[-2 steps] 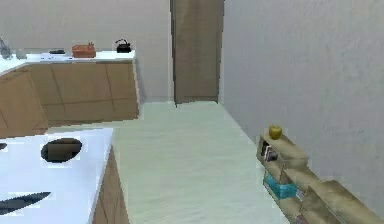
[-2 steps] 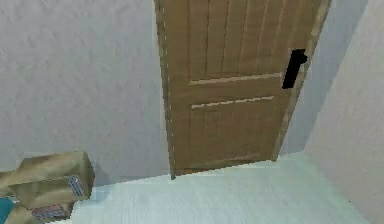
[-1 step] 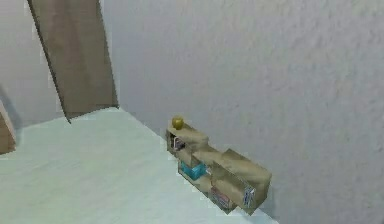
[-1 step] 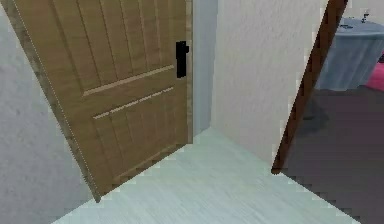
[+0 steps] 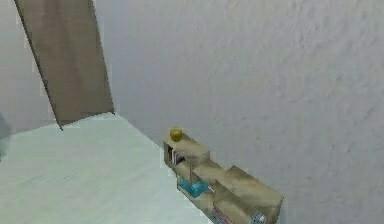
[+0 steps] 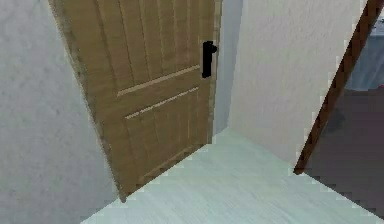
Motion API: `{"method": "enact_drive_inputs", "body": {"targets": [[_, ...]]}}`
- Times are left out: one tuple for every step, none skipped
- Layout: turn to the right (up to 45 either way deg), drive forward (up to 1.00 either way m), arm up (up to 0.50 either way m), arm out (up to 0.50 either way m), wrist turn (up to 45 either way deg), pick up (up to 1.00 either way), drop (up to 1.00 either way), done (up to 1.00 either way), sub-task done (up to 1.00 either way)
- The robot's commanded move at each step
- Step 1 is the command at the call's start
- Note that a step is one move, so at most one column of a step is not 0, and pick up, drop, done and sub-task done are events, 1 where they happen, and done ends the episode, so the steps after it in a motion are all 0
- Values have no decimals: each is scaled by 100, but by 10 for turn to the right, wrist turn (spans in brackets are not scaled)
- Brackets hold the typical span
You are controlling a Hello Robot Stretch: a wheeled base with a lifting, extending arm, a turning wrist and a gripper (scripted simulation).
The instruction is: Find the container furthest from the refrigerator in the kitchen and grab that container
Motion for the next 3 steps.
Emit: {"method": "enact_drive_inputs", "body": {"targets": [[450, 0, 0, 0, 0, 0, 0, 0, 0], [30, 0, 0, 0, 0, 0, 0, 0, 0], [0, 15, 0, 0, 0, 0, 0, 0, 0]]}}
